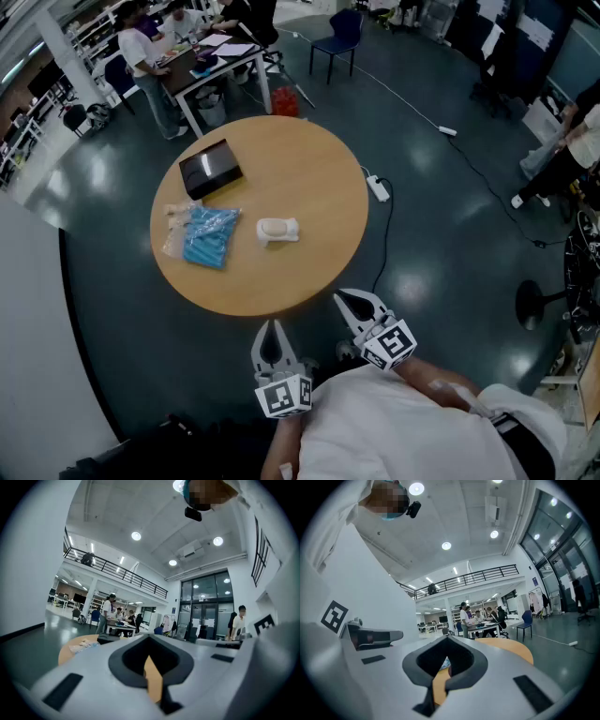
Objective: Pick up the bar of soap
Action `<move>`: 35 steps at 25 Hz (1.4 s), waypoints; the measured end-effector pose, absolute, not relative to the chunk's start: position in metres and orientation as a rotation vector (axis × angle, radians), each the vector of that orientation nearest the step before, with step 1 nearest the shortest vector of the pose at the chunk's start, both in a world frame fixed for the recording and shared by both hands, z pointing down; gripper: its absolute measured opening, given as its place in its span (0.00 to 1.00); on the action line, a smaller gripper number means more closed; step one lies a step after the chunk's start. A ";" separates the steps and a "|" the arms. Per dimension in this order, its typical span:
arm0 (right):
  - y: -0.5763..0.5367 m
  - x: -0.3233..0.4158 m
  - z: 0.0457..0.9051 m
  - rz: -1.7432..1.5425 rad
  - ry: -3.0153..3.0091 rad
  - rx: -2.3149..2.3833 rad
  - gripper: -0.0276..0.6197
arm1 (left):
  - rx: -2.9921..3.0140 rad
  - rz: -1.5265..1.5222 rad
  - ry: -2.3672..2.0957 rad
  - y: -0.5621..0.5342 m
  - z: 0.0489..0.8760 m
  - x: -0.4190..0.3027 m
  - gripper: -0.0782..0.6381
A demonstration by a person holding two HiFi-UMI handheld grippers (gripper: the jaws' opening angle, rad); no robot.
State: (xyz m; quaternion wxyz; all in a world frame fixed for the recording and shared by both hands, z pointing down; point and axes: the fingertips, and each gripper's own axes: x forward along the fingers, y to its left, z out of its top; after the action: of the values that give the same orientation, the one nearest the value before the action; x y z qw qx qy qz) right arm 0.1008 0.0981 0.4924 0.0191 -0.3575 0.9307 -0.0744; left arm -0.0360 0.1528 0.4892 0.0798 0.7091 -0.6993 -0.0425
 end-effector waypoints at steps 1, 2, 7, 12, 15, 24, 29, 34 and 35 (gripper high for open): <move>0.099 0.101 0.493 -0.234 2.888 -1.109 0.06 | 2.123 -0.120 -2.091 0.154 0.490 -0.035 0.12; 0.100 0.102 0.494 -0.237 2.887 -1.108 0.06 | 2.124 -0.113 -2.091 0.155 0.491 -0.034 0.12; 0.098 0.105 0.495 -0.251 2.890 -1.094 0.06 | 2.109 -0.107 -2.103 0.155 0.493 -0.032 0.12; 0.089 0.106 0.499 -0.267 2.901 -1.065 0.06 | 2.065 -0.105 -2.132 0.150 0.493 -0.031 0.12; 0.080 0.103 0.506 -0.258 2.946 -1.059 0.06 | 2.029 -0.102 -2.143 0.147 0.499 -0.033 0.12; -0.006 0.057 0.530 -0.222 3.043 -0.998 0.06 | 1.988 -0.013 -2.176 0.101 0.522 -0.077 0.12; -0.080 -0.004 0.591 -0.114 3.345 -0.920 0.07 | 2.027 -0.019 -2.129 0.021 0.533 -0.128 0.12; -0.128 -0.049 0.659 -0.019 3.671 -0.744 0.10 | 2.133 0.015 -2.022 -0.048 0.536 -0.166 0.12; -0.137 -0.058 0.668 0.018 3.726 -0.686 0.16 | 2.148 0.015 -2.005 -0.060 0.536 -0.172 0.12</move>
State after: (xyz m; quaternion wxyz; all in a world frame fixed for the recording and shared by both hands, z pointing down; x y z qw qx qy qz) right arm -0.0579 -0.1368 0.6682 -0.3177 -0.1716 0.9325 0.0046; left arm -0.1725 -0.0599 0.5356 0.1013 0.7273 -0.6788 0.0051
